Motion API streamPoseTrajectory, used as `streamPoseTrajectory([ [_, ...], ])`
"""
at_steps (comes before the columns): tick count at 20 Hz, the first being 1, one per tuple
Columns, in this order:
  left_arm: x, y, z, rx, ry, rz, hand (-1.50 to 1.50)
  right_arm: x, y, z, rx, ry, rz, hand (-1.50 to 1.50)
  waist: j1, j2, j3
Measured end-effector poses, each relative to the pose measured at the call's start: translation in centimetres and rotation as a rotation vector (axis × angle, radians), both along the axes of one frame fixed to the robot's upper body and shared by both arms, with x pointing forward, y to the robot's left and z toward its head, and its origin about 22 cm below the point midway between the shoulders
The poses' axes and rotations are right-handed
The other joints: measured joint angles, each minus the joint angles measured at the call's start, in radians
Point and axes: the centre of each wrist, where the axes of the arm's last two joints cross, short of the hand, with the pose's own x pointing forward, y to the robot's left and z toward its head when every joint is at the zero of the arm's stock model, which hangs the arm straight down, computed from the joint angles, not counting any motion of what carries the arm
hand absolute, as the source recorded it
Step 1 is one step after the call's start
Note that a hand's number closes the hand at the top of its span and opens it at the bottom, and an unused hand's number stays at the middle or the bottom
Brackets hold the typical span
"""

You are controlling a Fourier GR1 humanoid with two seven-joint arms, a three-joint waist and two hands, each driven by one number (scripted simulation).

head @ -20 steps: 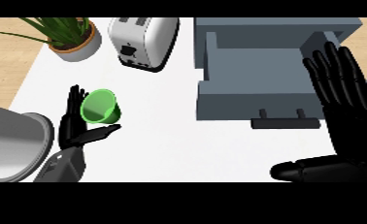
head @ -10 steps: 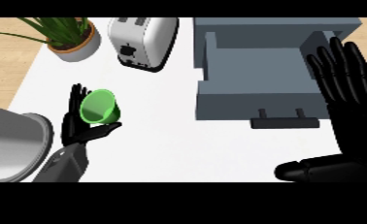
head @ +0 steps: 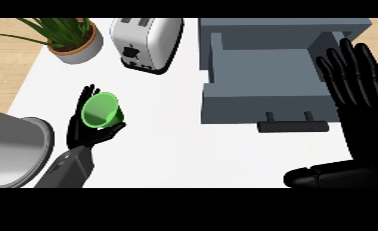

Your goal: Pick up the cup, place it into the drawer and close the drawer

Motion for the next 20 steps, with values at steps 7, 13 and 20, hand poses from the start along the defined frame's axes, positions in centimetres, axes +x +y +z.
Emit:
streamPoseTrajectory([
  [7, 0.5, 0.1, 0.5, -0.010, -0.054, -0.023, 1.50, -0.4, -0.2, -0.1, -0.003, -0.003, -0.004, -1.50, -0.002, 0.001, 0.000],
  [13, -0.9, -0.1, -0.5, 0.032, -0.074, -0.020, 1.50, -0.7, -0.1, -0.1, 0.001, -0.003, -0.009, -1.50, 0.003, -0.002, 0.001],
  [20, -1.2, -1.1, -0.2, 0.057, -0.150, -0.006, 1.50, -1.3, -0.7, 0.2, -0.010, -0.002, -0.016, -1.50, 0.011, -0.006, 0.003],
])
